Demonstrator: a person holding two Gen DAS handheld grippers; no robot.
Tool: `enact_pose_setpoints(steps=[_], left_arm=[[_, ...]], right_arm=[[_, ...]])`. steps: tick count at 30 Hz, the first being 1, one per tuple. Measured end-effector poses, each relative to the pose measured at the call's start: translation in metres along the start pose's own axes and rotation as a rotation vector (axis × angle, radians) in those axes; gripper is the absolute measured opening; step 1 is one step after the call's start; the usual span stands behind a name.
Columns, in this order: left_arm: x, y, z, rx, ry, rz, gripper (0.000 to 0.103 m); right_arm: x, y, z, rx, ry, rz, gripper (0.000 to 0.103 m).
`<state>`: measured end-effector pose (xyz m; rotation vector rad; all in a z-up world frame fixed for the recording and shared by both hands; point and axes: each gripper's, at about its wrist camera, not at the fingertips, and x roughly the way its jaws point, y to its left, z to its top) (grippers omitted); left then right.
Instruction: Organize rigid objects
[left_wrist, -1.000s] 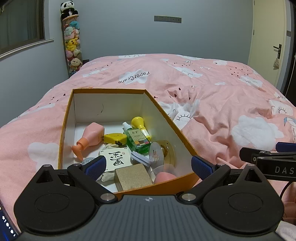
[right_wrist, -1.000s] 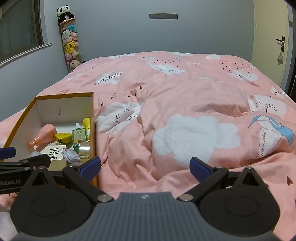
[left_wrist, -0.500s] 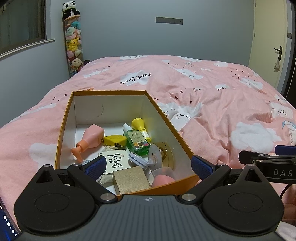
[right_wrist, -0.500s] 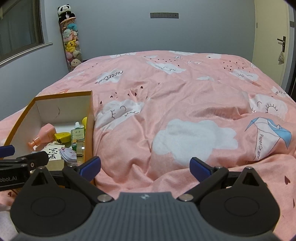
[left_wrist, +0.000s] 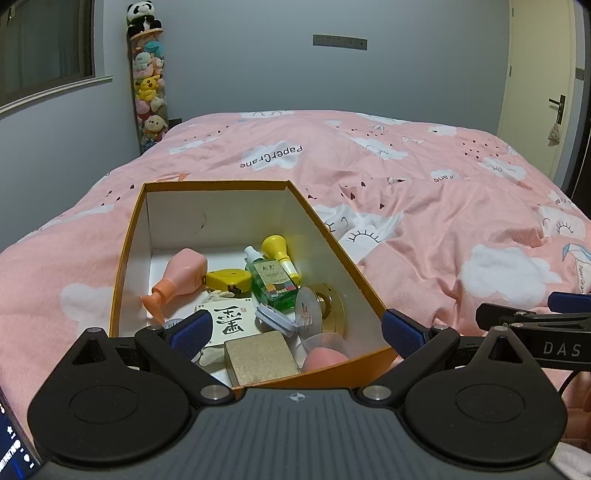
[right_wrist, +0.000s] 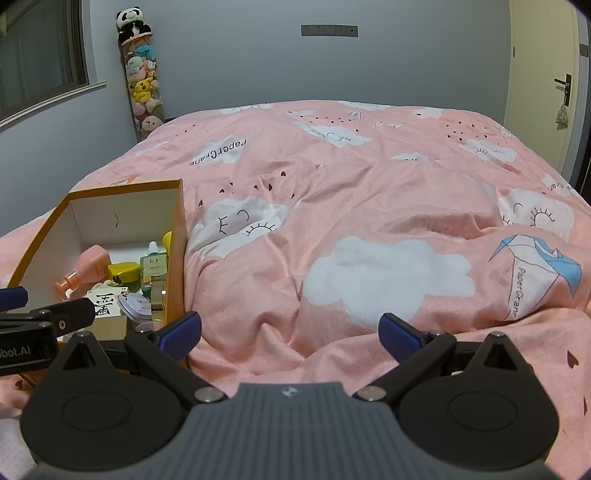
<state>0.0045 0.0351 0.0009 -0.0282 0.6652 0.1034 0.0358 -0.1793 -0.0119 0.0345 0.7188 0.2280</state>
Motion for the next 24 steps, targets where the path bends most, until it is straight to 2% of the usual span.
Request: enact_pose_setpoints(steps=[24], left_arm=[[-0.0002,-0.003,-0.0041,-0.008,0.002,0.01,0.103]], right_arm=[[0.0021,0.0016,-0.0014,-0.017,0.005,0.003,0.1]])
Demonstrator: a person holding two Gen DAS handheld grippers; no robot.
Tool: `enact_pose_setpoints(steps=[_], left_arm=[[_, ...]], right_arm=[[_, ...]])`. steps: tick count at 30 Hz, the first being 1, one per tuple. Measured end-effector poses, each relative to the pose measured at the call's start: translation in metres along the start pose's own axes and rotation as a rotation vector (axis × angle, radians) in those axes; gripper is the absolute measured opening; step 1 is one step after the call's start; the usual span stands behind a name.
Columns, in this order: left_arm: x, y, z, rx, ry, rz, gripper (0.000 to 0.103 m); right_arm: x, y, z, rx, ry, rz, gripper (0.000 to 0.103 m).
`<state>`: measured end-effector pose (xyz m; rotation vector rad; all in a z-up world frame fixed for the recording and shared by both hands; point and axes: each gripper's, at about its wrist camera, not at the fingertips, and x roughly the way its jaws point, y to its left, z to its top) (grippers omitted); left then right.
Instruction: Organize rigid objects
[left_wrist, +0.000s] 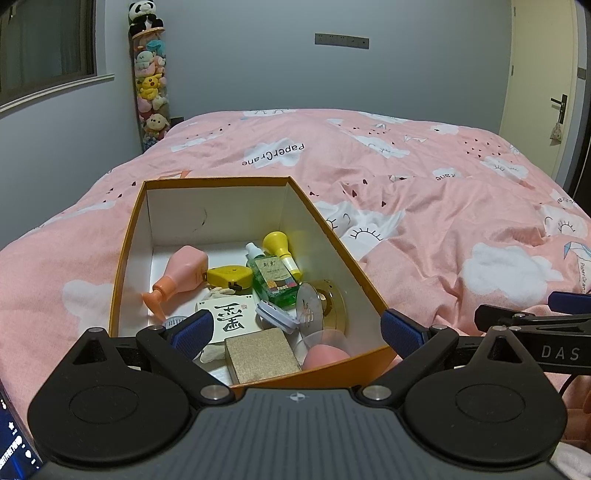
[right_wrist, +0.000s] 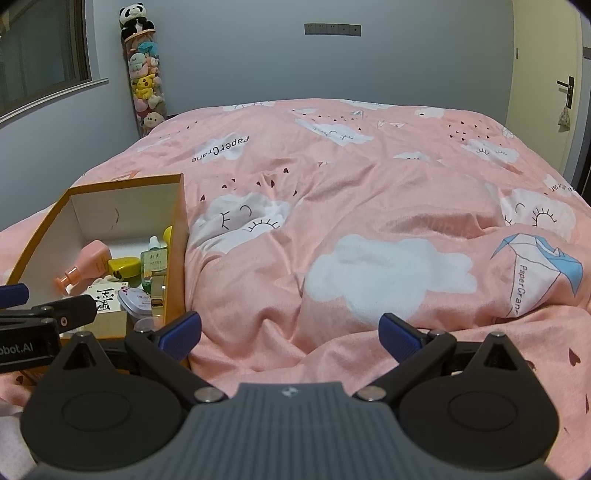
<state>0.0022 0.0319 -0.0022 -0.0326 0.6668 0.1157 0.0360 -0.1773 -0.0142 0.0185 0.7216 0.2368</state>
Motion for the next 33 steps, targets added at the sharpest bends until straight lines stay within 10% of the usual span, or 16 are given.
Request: enact_pose_setpoints(steps=[33], left_arm=[[-0.0019,-0.0046,0.0004,0.008,-0.011,-0.007,0.103]], right_arm=[[0.0029,0.0037,0.0004,-0.011,0.012,-0.001,0.1]])
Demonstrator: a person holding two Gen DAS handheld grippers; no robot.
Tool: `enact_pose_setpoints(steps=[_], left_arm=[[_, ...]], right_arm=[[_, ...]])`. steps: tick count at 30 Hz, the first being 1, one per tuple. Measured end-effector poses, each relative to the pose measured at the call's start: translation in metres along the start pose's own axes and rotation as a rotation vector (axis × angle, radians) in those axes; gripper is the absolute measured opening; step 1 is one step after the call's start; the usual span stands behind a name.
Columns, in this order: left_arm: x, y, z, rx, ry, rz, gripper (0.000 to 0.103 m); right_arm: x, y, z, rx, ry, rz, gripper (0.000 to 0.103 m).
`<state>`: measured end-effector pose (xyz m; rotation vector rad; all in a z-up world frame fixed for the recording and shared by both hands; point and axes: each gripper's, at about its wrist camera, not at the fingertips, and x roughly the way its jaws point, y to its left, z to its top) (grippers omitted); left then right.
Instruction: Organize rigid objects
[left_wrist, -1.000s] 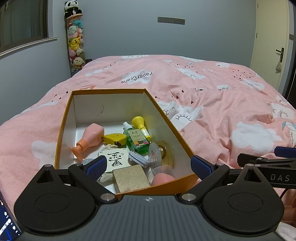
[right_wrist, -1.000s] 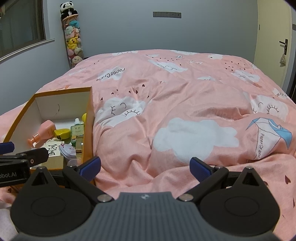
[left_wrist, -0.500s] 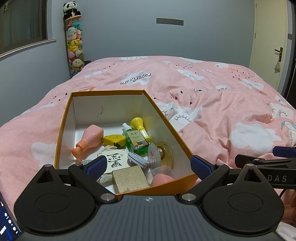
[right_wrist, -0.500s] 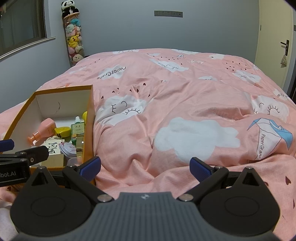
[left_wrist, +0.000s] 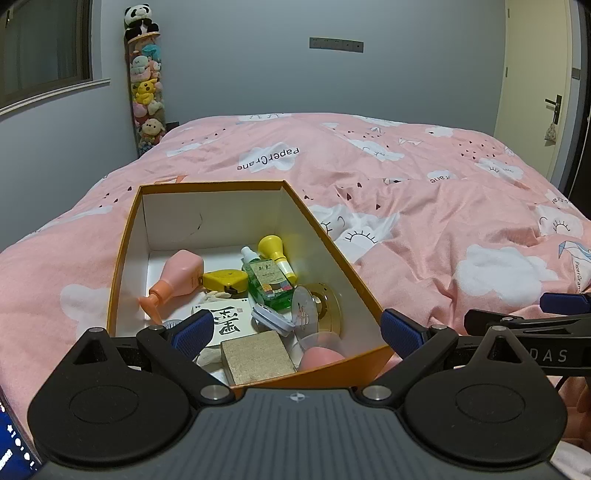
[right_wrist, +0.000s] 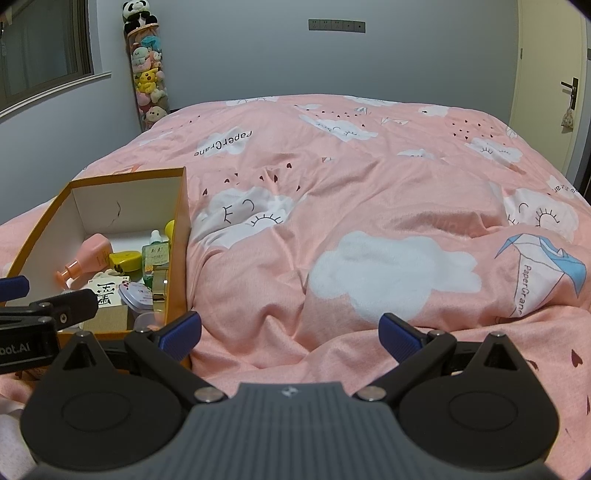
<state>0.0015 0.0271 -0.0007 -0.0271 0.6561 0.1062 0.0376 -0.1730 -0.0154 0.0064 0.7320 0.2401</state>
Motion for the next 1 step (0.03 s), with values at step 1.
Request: enact_pose_setpoints(steps=[1], left_arm=[[-0.0002,0.0007,-0.0001,0.001,0.0,0.0,0.103]], right_arm=[[0.0,0.0,0.0,0.0,0.0,0.0,0.1]])
